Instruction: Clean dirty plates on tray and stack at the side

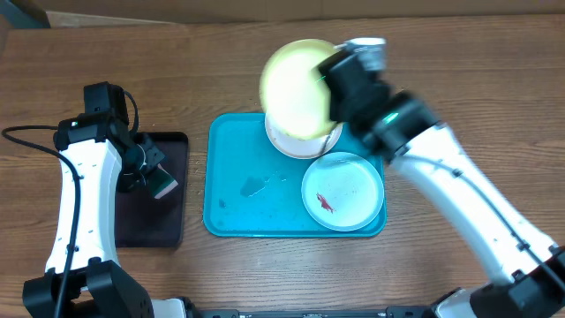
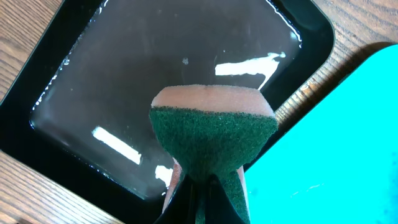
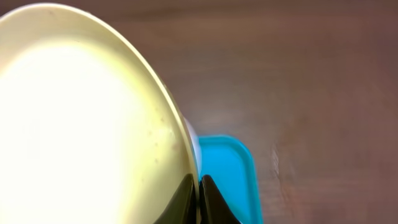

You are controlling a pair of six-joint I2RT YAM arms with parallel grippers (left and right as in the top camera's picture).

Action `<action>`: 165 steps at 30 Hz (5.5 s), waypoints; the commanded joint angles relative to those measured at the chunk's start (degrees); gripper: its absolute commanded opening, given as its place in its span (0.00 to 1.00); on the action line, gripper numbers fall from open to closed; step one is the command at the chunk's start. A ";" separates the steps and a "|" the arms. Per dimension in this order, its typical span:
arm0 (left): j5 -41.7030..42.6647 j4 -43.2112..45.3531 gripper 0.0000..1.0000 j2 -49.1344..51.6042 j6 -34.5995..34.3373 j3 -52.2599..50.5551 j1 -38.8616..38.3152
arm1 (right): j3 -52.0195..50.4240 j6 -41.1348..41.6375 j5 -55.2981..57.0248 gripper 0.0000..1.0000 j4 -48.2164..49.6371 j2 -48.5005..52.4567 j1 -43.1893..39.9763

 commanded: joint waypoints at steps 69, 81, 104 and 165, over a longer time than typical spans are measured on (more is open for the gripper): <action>0.50 1.09 0.04 0.20 1.09 -0.35 -0.02 | -30.38 0.11 -27.85 0.99 48.39 8.55 -10.62; 0.50 1.09 0.04 0.20 1.07 -0.35 -0.02 | -30.40 -0.28 -24.90 0.89 49.75 10.71 -10.62; 0.55 1.46 0.04 0.20 1.07 -0.35 -0.02 | -30.38 0.22 -27.93 0.27 51.19 16.04 -10.56; 1.97 1.90 0.04 0.20 1.07 -0.35 -0.02 | -29.51 13.75 -40.17 0.04 37.86 17.20 6.69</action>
